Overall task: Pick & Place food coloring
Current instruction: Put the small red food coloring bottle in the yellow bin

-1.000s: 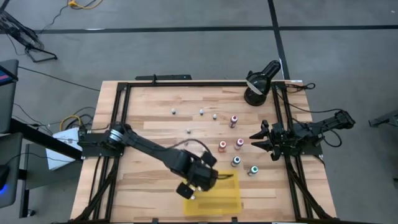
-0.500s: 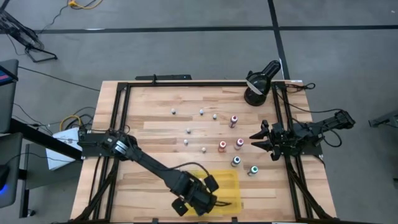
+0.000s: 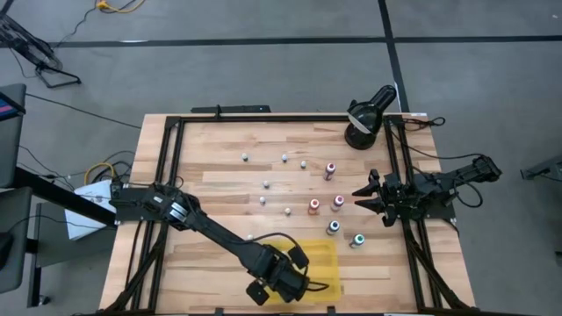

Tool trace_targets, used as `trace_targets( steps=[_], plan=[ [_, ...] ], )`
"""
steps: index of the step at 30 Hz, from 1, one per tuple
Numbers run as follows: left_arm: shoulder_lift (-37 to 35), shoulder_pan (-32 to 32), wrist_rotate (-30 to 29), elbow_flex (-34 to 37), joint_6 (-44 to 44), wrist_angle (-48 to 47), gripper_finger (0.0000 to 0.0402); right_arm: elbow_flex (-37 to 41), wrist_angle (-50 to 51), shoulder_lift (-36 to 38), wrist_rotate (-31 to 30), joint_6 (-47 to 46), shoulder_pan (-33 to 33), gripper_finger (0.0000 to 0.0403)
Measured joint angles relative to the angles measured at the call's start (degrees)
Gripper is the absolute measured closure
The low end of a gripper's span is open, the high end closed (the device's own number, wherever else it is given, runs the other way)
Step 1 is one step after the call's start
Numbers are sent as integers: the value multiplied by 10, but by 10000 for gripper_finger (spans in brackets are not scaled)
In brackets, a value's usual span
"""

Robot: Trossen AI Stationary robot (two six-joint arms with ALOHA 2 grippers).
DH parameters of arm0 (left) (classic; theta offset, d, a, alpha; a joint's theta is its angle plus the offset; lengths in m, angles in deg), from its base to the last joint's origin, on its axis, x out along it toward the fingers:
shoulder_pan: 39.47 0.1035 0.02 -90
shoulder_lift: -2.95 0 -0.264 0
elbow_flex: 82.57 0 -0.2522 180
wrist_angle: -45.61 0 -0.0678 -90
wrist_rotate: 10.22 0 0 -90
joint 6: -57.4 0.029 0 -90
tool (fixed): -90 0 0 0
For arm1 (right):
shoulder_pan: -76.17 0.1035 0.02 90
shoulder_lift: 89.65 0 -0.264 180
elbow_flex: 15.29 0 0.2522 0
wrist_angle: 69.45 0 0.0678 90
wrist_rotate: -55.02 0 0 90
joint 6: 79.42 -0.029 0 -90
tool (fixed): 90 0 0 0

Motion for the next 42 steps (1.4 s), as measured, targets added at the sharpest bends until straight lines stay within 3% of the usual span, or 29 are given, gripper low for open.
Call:
trace_targets(
  steps=[8,26,42],
  plan=[
    [10,0,-1,-35,-28,-32,329,0,0,0,0,0,0,264],
    [56,0,-1,-35,-69,-30,329,0,0,0,0,0,0,266],
    [56,0,-2,-34,-90,-48,329,0,0,0,0,0,0,265]
  ],
)
